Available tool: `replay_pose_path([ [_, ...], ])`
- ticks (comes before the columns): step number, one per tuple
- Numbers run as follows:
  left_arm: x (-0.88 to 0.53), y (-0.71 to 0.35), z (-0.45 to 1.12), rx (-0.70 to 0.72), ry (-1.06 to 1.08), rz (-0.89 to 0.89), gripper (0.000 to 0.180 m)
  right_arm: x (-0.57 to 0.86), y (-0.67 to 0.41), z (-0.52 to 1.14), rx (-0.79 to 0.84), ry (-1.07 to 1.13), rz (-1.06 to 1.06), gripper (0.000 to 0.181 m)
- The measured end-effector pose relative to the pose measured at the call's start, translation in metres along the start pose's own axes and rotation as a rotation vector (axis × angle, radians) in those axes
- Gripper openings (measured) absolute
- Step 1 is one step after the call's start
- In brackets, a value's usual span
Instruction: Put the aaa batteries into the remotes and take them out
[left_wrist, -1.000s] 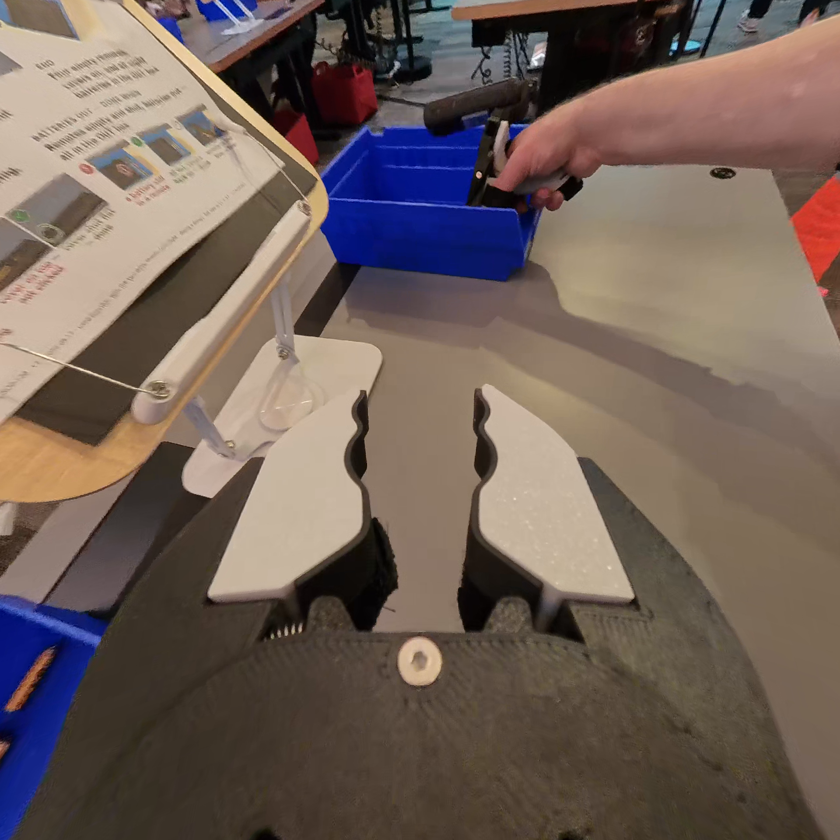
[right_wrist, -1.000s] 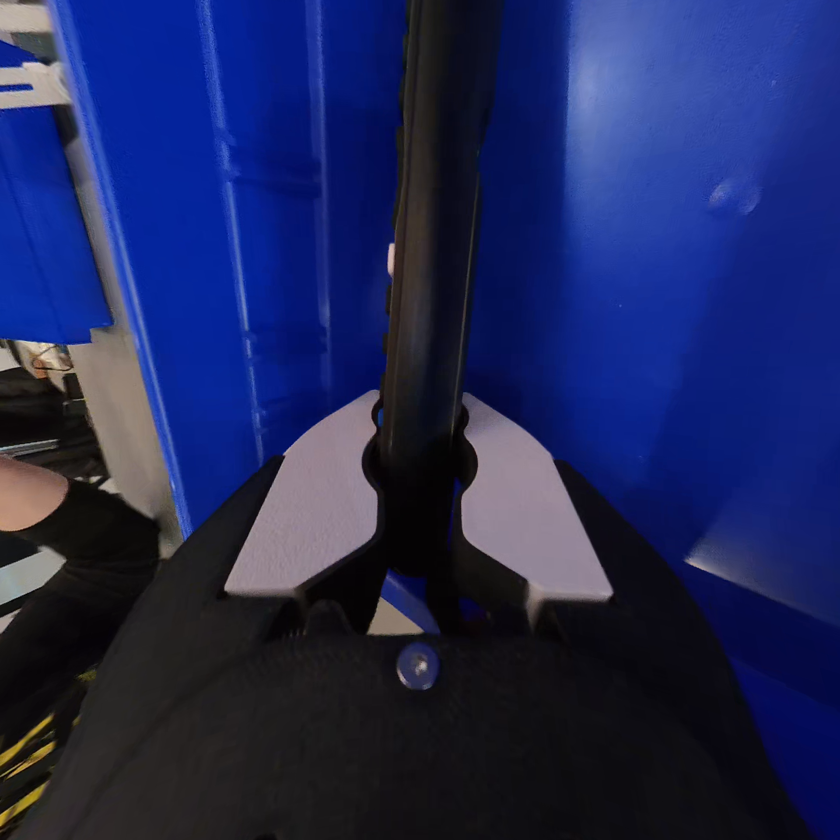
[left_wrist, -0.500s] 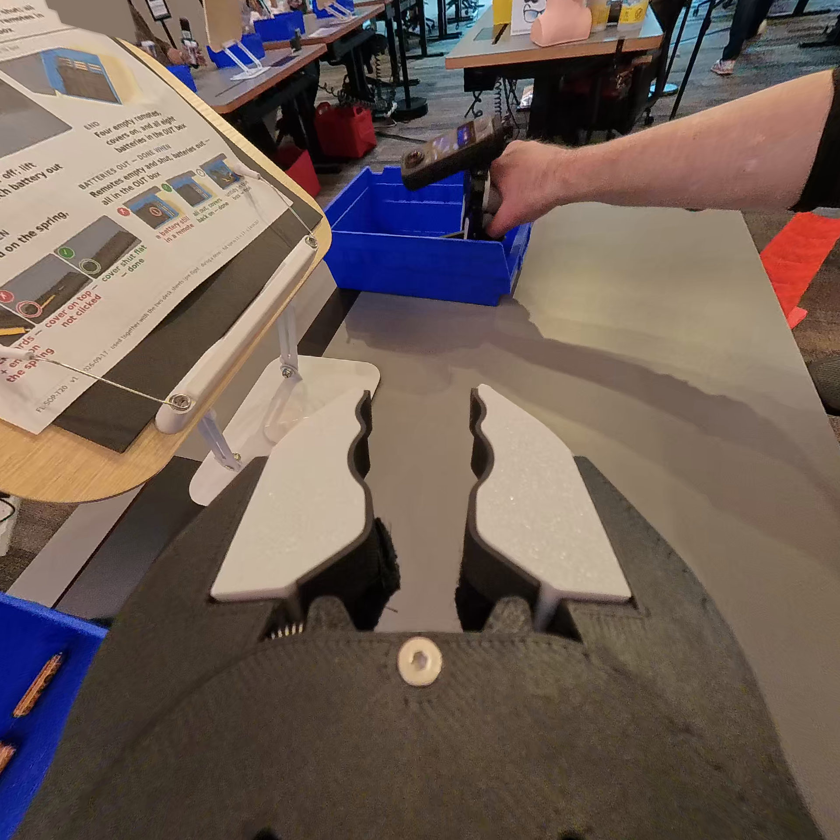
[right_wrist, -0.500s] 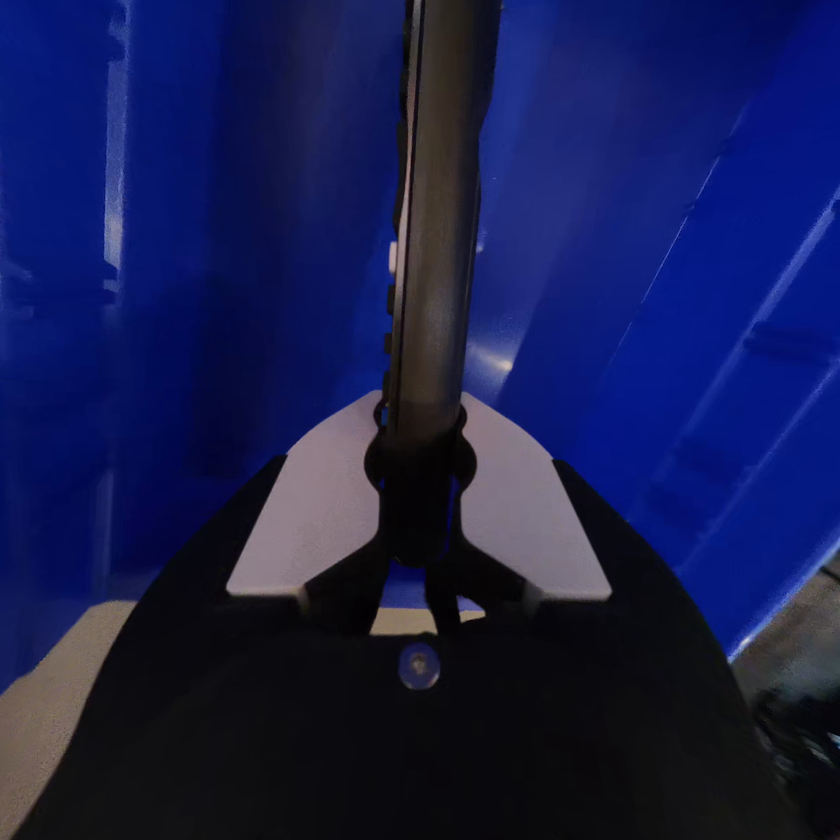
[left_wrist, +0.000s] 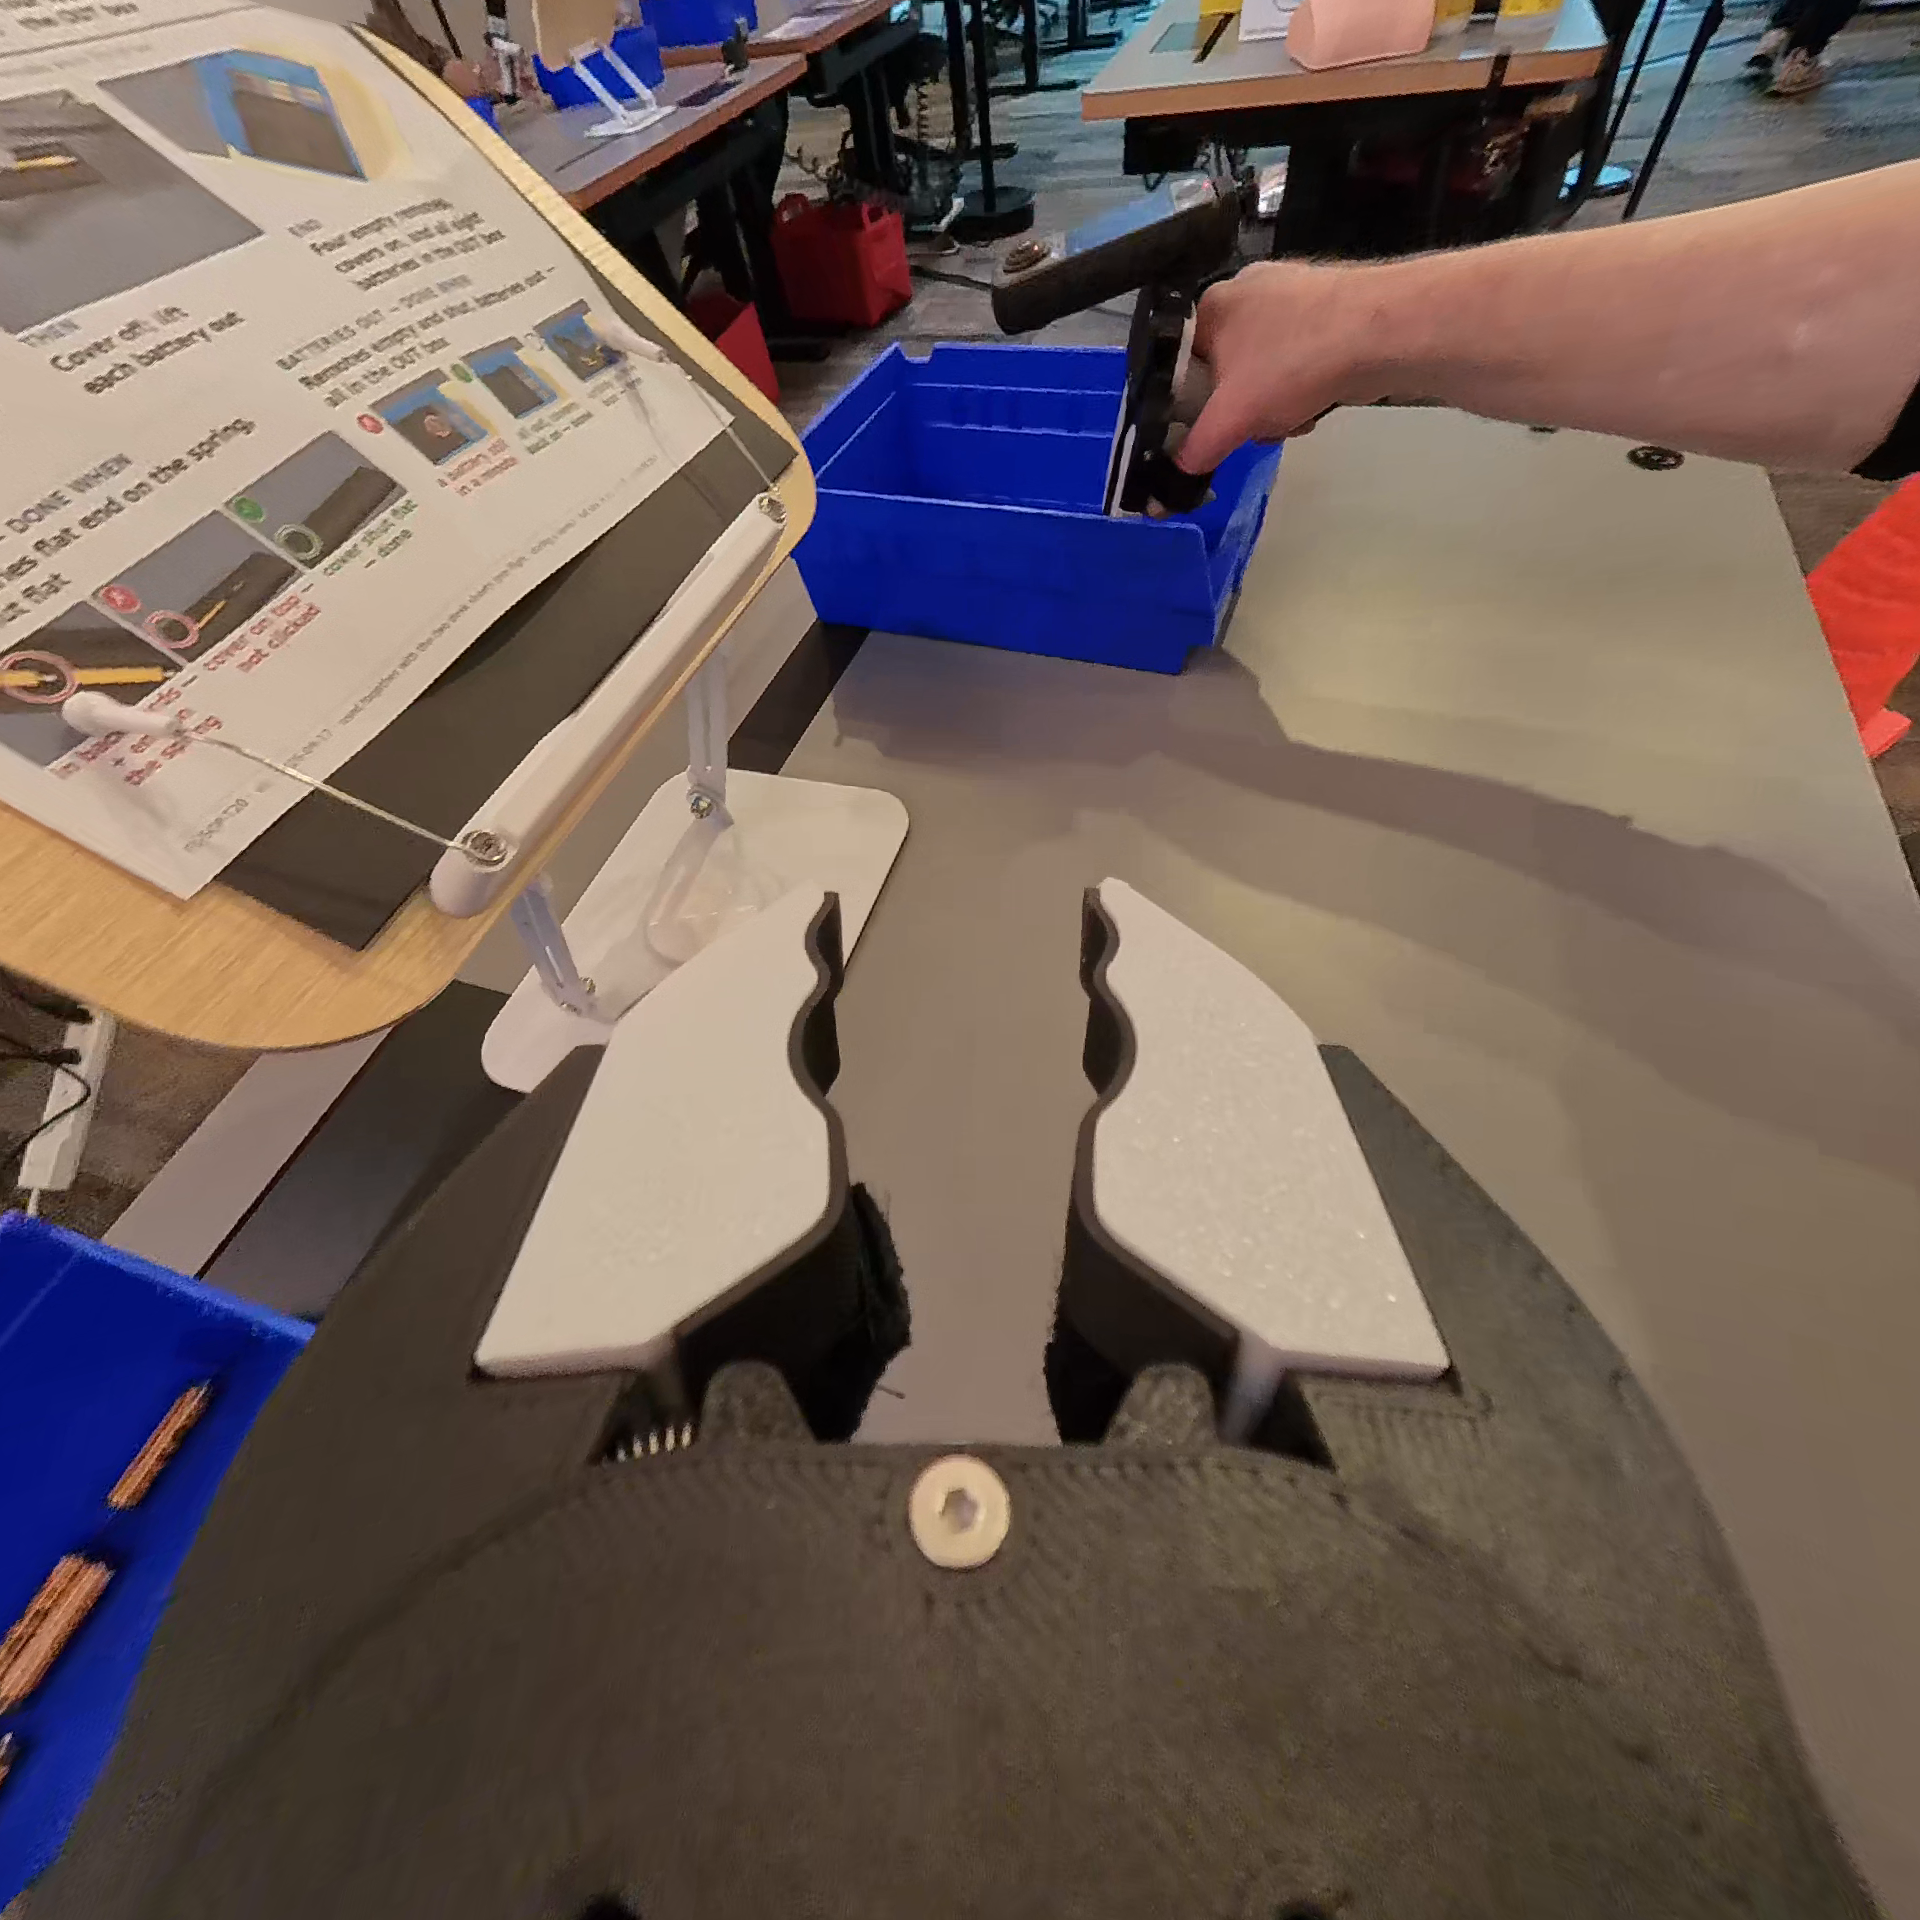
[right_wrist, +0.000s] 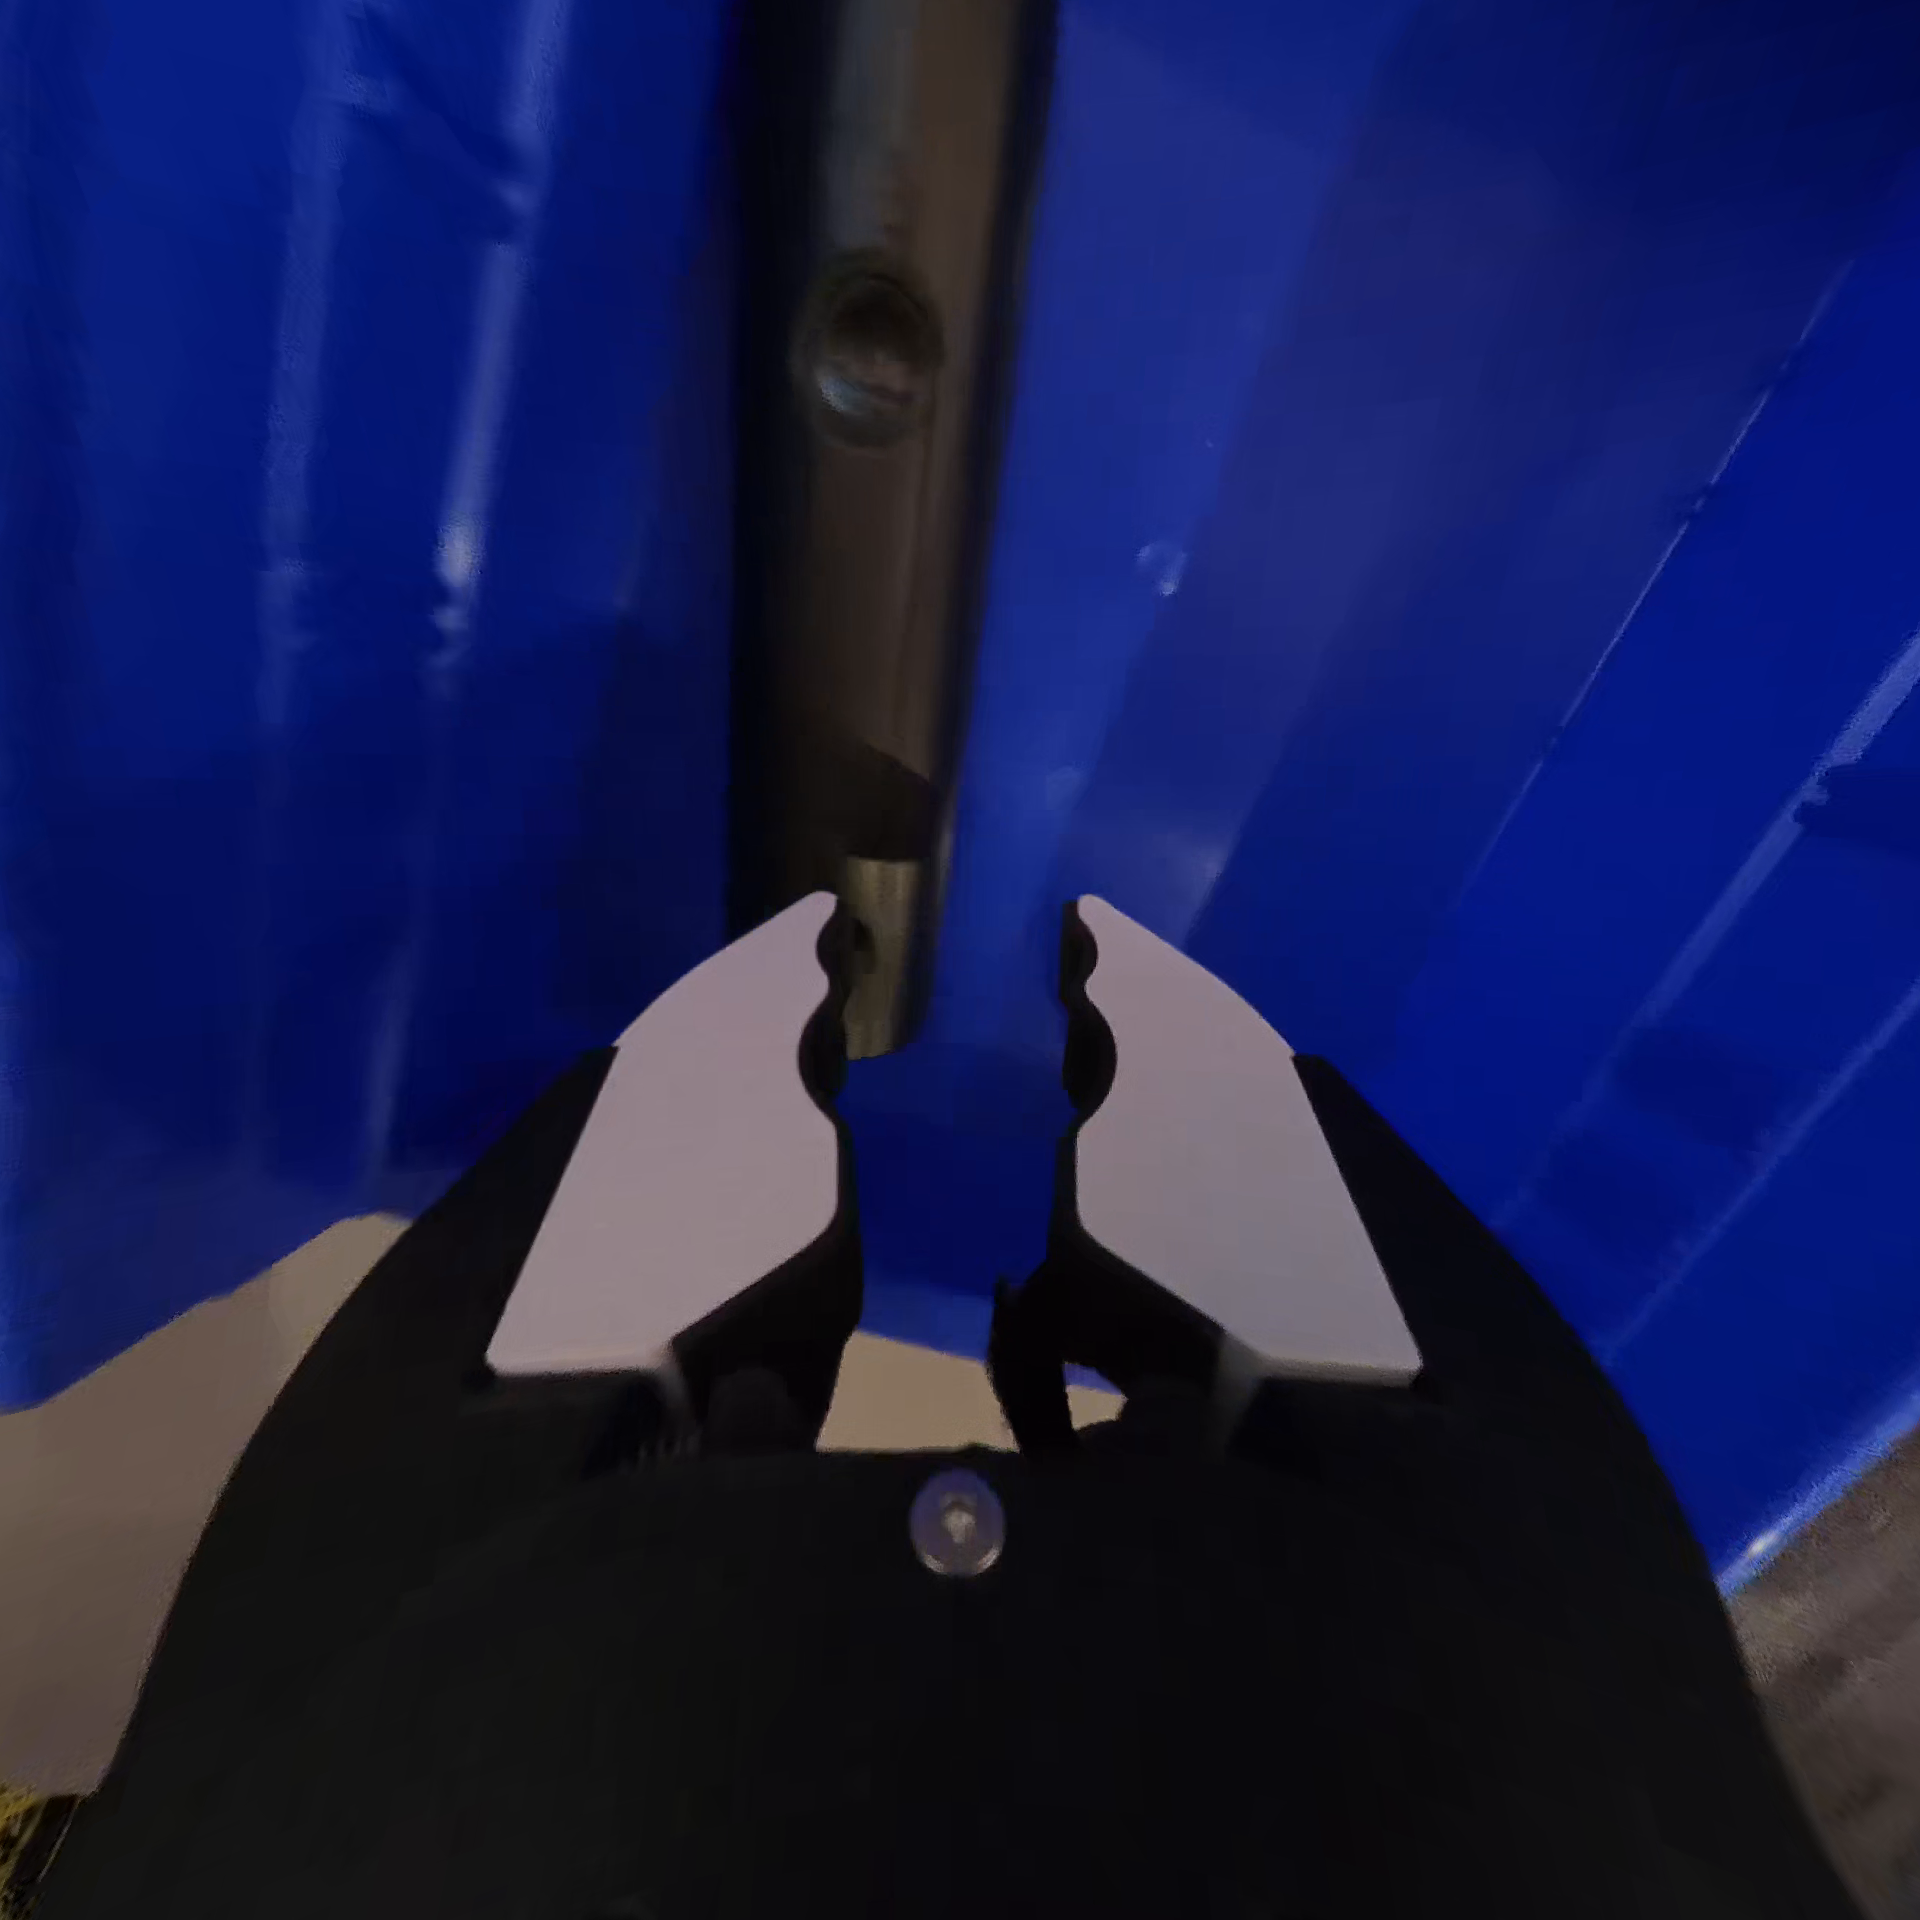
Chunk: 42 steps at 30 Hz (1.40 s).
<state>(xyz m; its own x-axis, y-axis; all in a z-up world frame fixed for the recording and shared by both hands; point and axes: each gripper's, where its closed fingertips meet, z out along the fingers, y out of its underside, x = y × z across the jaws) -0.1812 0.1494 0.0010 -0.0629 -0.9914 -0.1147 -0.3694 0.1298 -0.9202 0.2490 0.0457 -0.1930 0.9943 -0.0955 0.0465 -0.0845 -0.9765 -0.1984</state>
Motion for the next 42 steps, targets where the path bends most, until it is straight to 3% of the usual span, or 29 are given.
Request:
replay_pose_path([
  [2, -0.002, 0.001, -0.006, -0.003, -0.017, -0.003, 0.045, 0.007, -0.001, 0.013, -0.007, -0.025, 0.041, 0.023],
  [4, -0.005, 0.000, -0.012, -0.001, -0.037, -0.002, 0.045, 0.016, 0.007, 0.023, -0.066, -0.003, 0.043, 0.018],
  [9, -0.013, -0.001, -0.023, 0.006, -0.073, -0.003, 0.045, 0.004, 0.007, 0.025, -0.035, -0.079, 0.024, 0.014],
  [13, -0.022, 0.006, -0.028, -0.013, -0.105, -0.019, 0.045, 0.006, 0.000, 0.019, 0.025, -0.095, 0.051, 0.025],
  [21, -0.066, 0.056, -0.081, -0.212, -0.390, -0.047, 0.050, -0.012, -0.012, -0.065, 0.391, 0.106, -0.092, 0.029],
  [26, -0.080, 0.087, -0.108, -0.293, -0.487, -0.102, 0.051, -0.040, 0.000, -0.092, 0.513, 0.123, -0.164, 0.027],
  [33, -0.089, 0.119, -0.116, -0.363, -0.515, -0.172, 0.048, -0.071, 0.010, -0.100, 0.627, 0.114, -0.214, 0.025],
  [42, -0.133, 0.216, -0.083, -0.625, -0.458, -0.501, 0.057, -0.132, 0.005, -0.112, 0.813, 0.079, -0.311, 0.021],
])
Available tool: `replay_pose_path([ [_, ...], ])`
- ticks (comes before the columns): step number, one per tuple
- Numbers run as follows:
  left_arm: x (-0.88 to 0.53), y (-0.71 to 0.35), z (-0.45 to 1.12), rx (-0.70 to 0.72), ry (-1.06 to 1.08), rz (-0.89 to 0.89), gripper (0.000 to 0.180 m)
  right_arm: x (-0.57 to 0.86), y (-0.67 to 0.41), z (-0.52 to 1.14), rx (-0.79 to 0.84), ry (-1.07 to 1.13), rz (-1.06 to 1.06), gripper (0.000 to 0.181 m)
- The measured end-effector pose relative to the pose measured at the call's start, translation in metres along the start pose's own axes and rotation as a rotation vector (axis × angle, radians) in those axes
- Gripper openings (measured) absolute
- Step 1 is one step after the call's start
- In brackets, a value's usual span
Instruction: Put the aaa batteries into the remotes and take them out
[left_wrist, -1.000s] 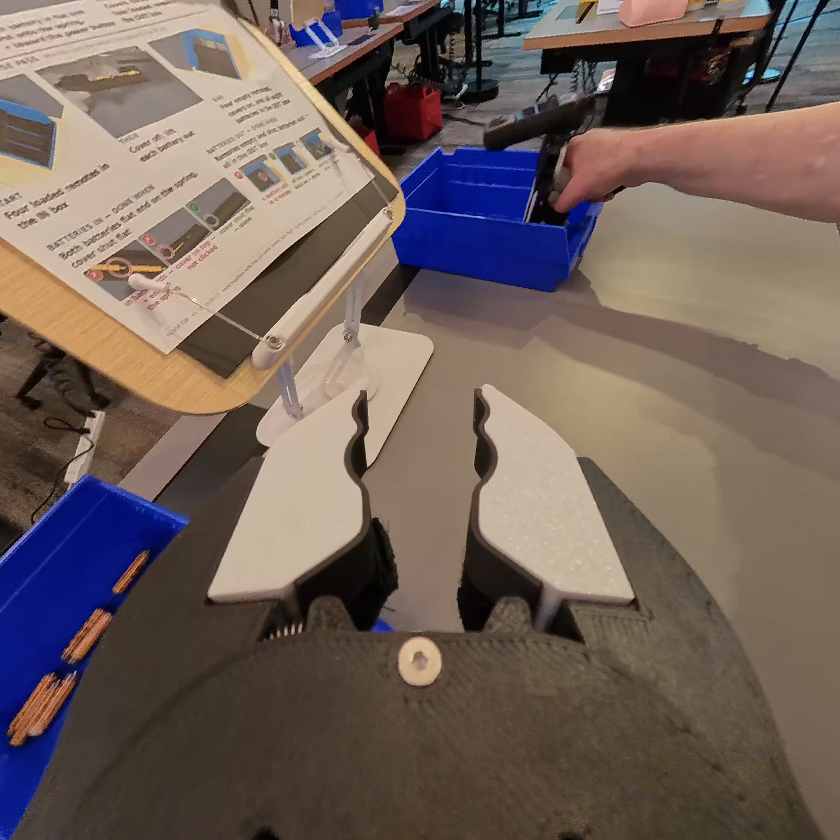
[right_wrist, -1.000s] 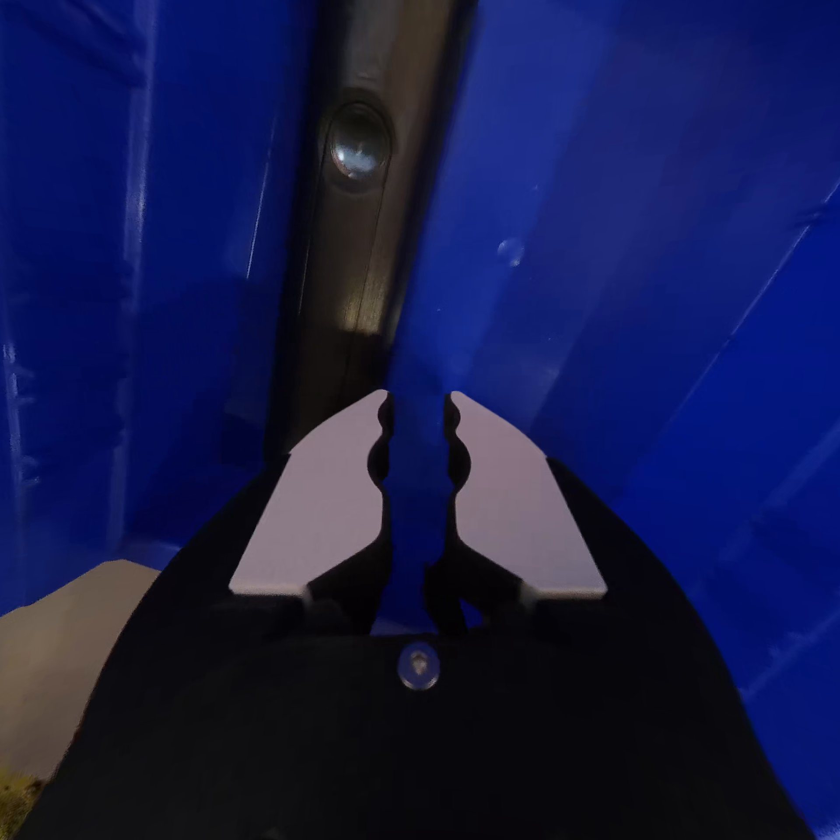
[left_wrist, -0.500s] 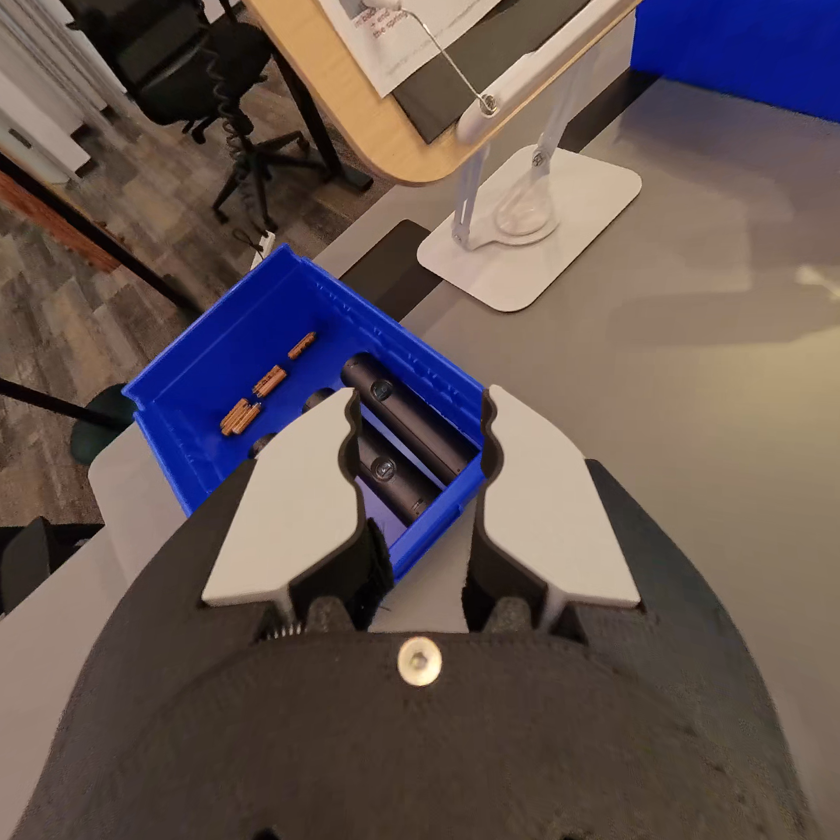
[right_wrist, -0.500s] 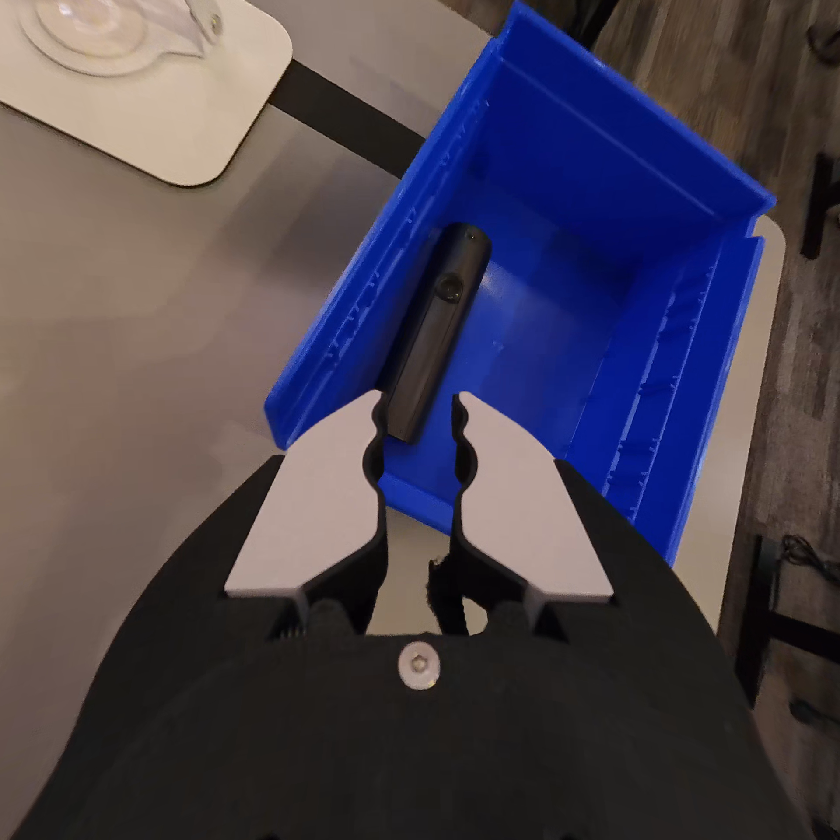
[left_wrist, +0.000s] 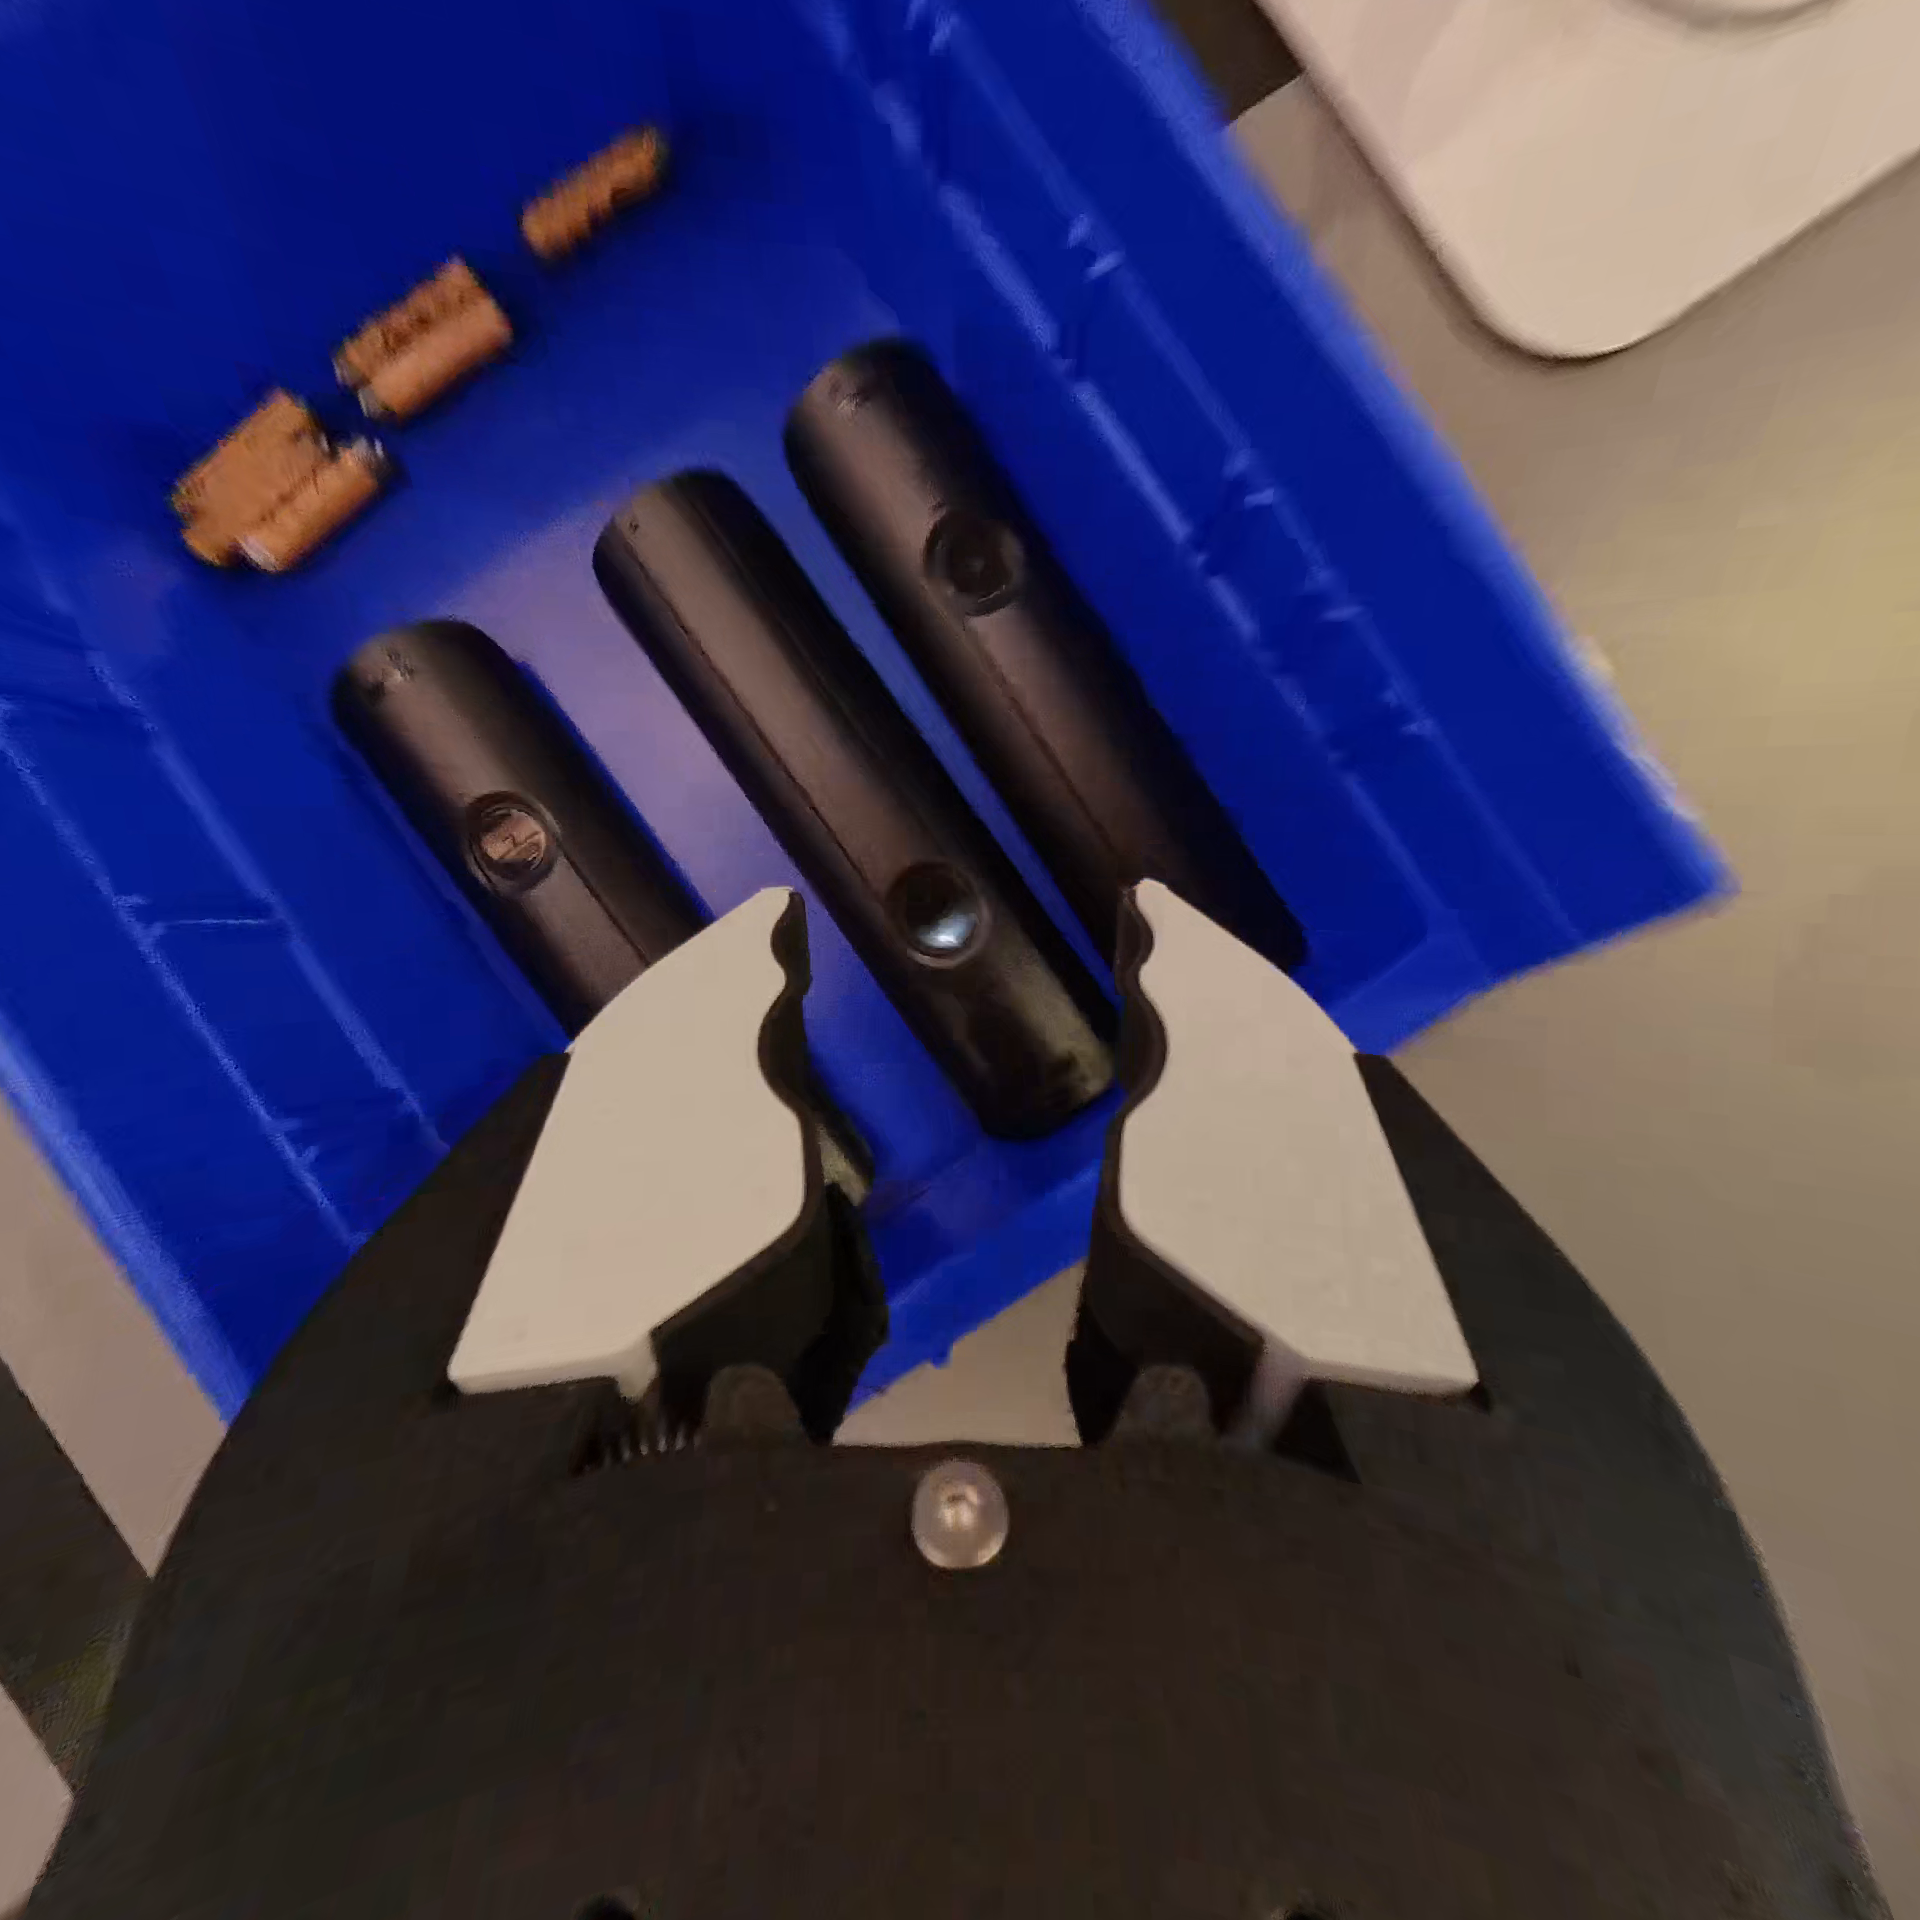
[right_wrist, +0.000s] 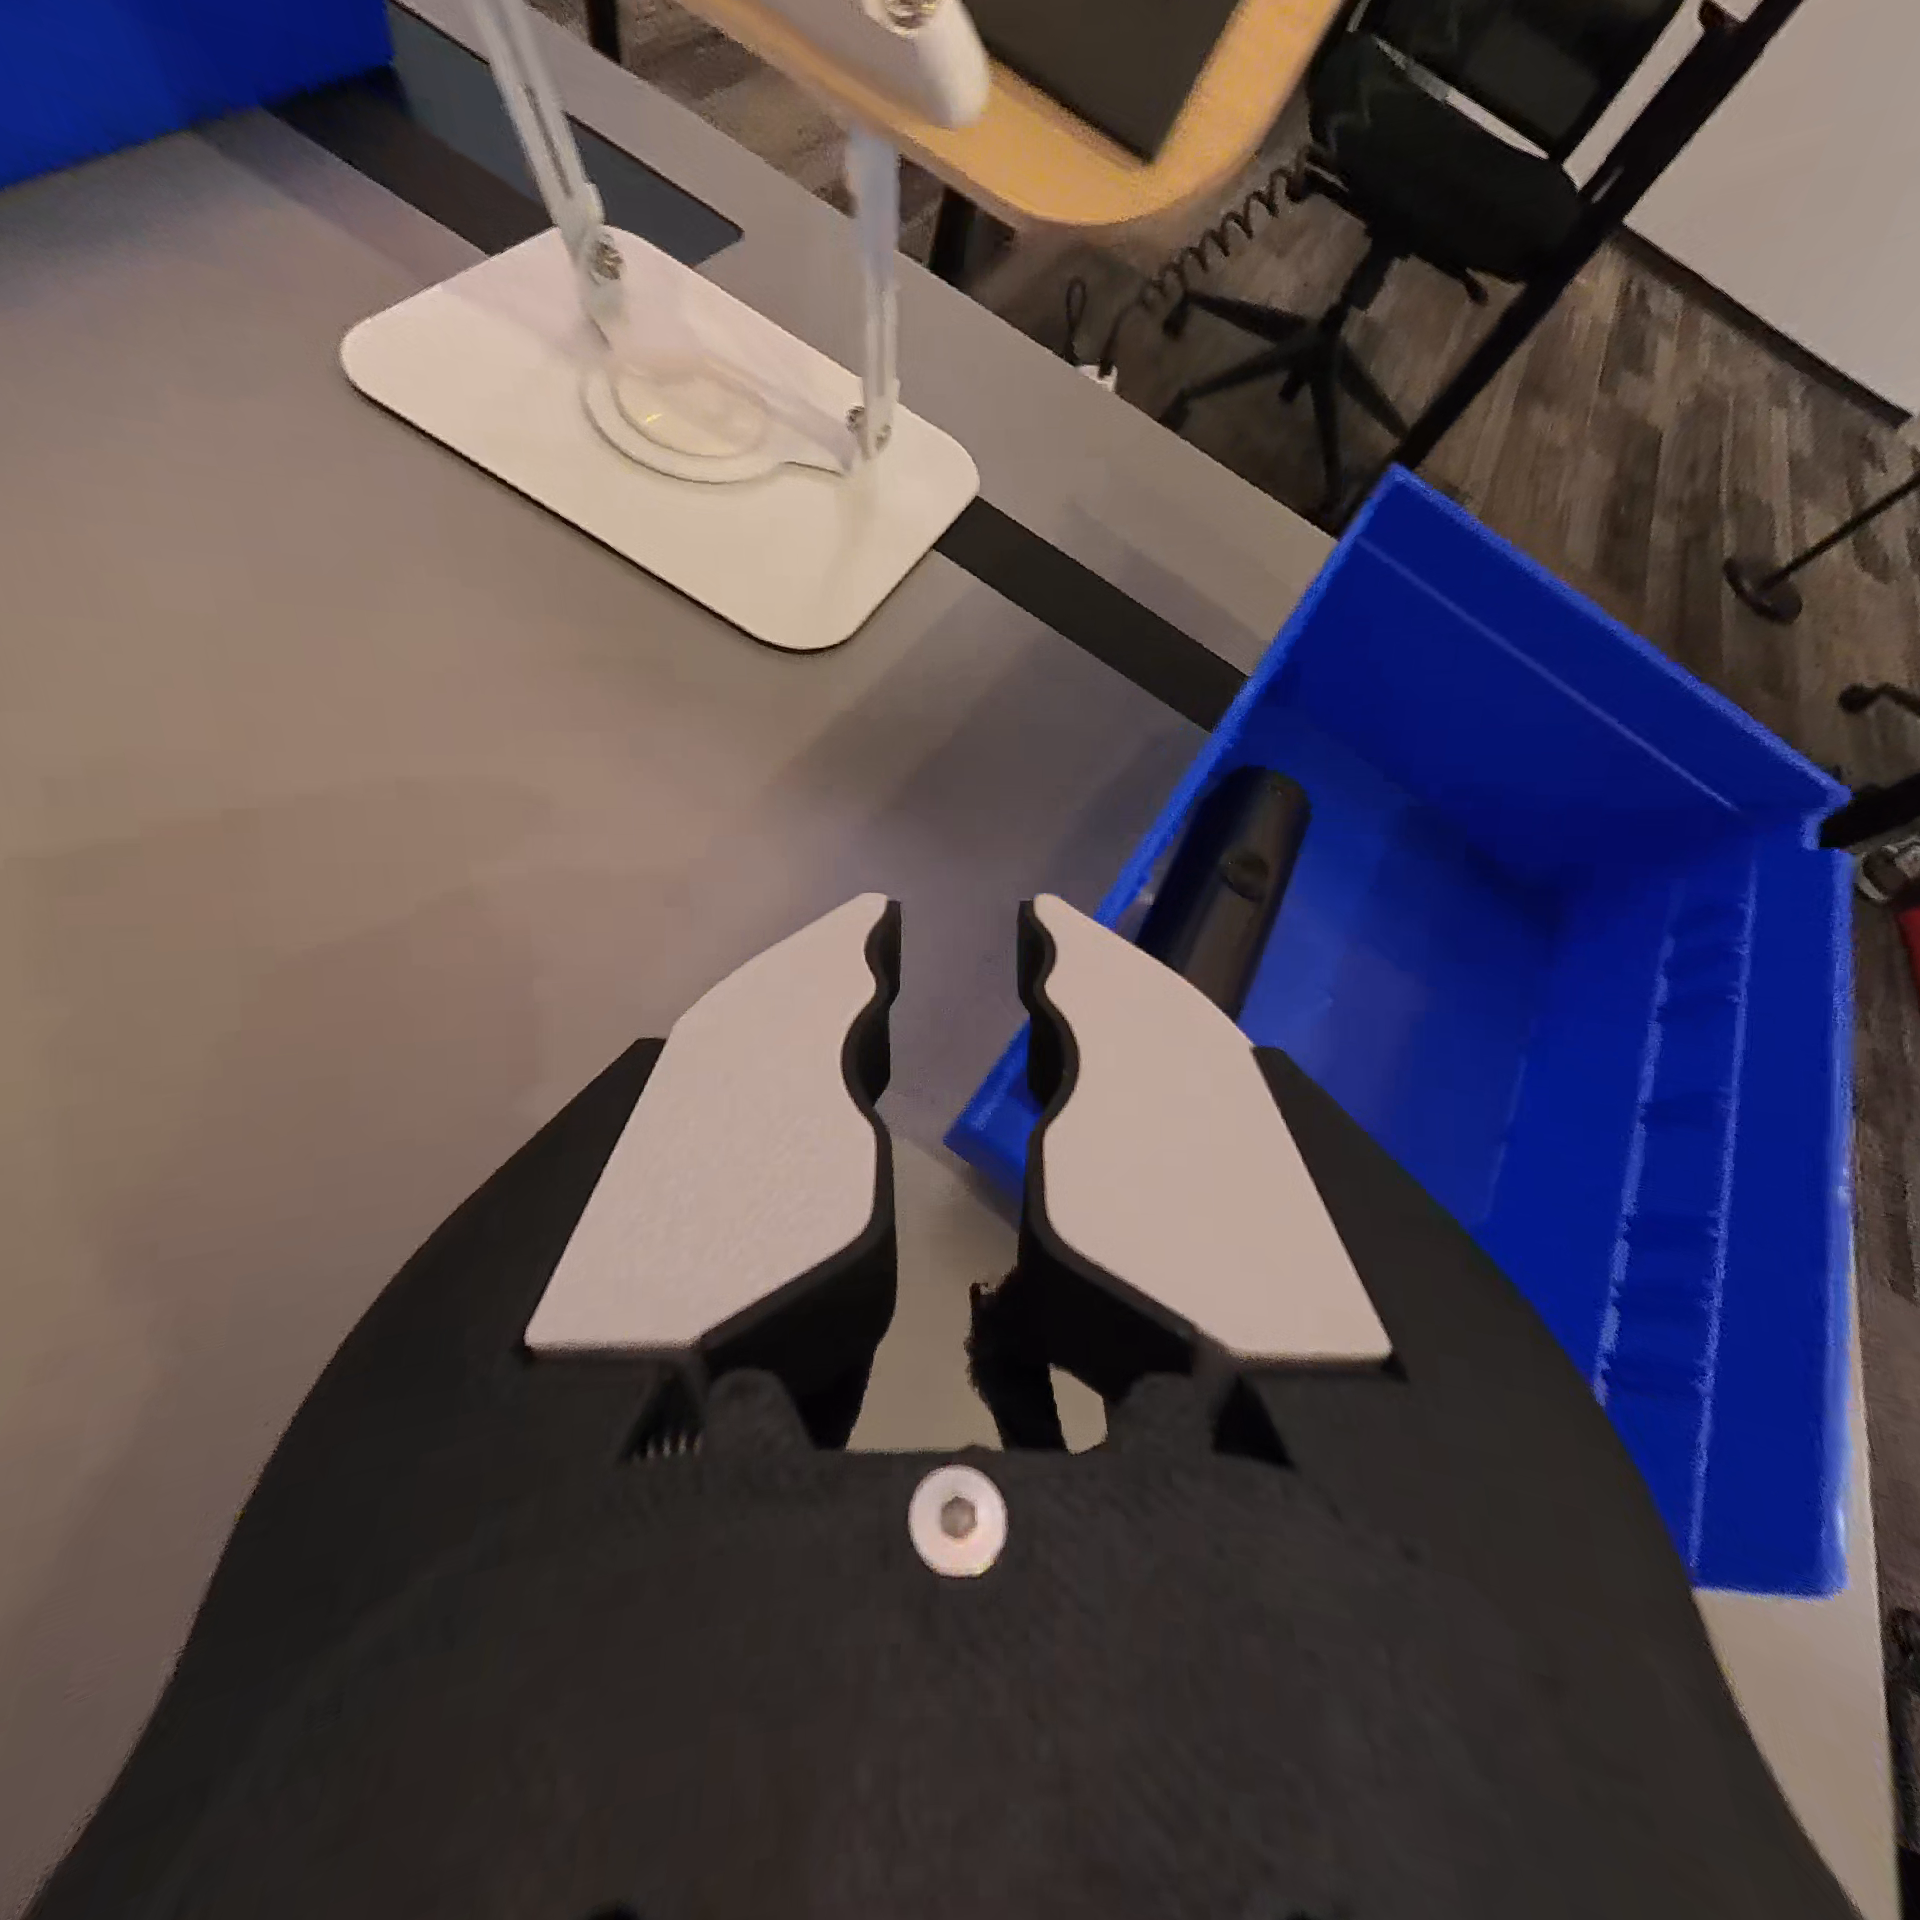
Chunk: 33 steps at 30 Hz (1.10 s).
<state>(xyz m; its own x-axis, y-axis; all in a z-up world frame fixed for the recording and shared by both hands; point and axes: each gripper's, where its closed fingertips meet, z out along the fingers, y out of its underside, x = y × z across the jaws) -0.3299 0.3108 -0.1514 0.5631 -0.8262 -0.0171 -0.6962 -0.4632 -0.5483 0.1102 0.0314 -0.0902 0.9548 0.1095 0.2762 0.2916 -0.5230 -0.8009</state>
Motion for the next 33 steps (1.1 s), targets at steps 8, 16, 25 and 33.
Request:
replay_pose_path([
  [8, -0.024, 0.026, 0.063, -0.305, -0.040, -0.155, 0.070, -0.033, 0.004, 0.013, 0.010, -0.069, -0.023, 0.021],
  [16, -0.024, 0.021, 0.071, -0.298, -0.051, -0.126, 0.056, -0.037, 0.009, 0.016, 0.041, -0.095, 0.002, 0.020],
  [25, -0.029, 0.007, 0.046, -0.129, -0.095, -0.050, 0.052, -0.048, 0.001, 0.013, 0.070, -0.139, -0.020, 0.021],
  [33, 0.001, -0.016, -0.013, 0.062, -0.106, 0.224, 0.051, -0.100, -0.039, 0.004, 0.149, -0.336, -0.029, 0.029],
])
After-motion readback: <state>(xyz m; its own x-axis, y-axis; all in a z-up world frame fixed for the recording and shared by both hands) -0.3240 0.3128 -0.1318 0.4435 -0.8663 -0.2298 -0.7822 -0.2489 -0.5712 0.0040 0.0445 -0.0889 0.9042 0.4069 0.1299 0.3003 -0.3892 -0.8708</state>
